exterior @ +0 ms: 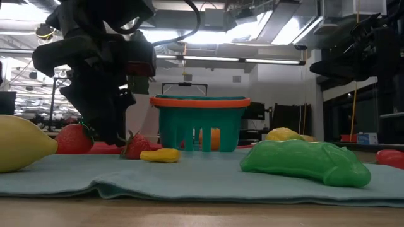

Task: Pick and placing Produce into tupperware
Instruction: Put the right strawberry into the basket

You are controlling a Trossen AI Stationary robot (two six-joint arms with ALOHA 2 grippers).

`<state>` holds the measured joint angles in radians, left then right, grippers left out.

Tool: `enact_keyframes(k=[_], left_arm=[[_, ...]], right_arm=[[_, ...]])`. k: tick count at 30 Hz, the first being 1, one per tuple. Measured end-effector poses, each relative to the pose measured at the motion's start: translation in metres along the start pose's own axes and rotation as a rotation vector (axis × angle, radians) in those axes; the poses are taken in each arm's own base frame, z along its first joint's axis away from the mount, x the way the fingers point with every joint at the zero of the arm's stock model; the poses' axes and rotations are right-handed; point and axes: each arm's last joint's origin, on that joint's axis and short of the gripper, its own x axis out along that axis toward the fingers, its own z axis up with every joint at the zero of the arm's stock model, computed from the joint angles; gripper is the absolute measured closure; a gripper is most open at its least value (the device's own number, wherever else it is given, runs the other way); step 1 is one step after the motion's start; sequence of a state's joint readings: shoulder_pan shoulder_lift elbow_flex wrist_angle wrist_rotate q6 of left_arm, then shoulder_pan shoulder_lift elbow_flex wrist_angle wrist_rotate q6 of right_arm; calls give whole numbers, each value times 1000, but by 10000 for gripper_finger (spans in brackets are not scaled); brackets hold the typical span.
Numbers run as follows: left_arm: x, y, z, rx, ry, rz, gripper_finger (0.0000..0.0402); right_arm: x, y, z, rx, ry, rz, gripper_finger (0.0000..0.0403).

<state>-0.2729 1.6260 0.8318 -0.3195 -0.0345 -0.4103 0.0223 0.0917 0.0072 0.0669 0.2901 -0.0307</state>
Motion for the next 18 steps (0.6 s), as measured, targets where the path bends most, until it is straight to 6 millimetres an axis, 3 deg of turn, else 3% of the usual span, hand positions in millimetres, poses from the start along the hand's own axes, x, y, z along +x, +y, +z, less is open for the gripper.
enact_keyframes(k=[18], left_arm=[[0,-1,2,-2,-19,-8,300]], right_arm=[[0,0,0,0,0,0,330]])
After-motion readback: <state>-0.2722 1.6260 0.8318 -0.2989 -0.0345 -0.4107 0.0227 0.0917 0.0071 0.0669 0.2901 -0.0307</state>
